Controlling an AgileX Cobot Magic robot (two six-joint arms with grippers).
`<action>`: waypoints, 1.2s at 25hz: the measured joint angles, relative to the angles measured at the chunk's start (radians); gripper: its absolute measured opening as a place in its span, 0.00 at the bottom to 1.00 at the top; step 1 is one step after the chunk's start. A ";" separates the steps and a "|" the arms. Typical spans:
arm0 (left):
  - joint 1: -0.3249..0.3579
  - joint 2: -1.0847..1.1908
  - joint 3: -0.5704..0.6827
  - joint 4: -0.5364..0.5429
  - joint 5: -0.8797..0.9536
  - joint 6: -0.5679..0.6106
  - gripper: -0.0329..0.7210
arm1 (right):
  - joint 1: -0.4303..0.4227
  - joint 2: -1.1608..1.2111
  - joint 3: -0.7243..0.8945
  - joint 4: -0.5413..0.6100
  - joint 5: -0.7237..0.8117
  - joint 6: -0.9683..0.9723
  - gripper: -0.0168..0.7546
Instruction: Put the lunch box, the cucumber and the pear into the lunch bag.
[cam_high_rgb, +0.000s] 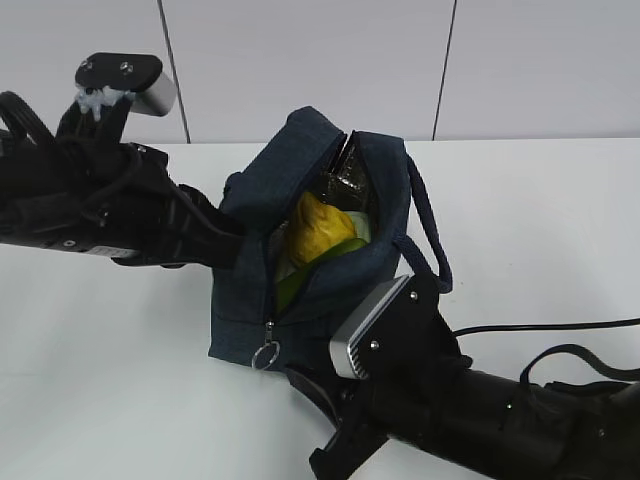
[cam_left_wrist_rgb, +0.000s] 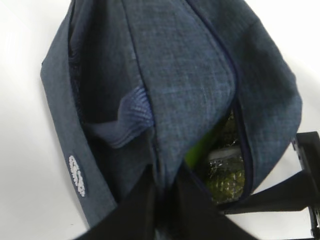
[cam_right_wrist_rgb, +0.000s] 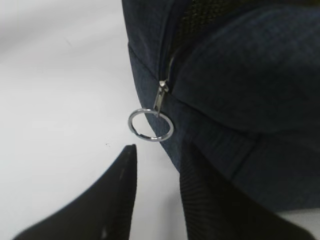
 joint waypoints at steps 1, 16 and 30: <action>0.000 0.000 0.000 -0.001 -0.001 0.000 0.05 | 0.000 0.000 -0.007 0.000 0.004 -0.009 0.34; 0.000 0.000 0.000 -0.003 -0.018 0.000 0.05 | 0.000 0.098 -0.075 0.008 0.009 -0.072 0.34; 0.000 0.000 0.000 -0.003 -0.022 0.000 0.05 | 0.000 0.151 -0.130 0.014 -0.013 -0.080 0.34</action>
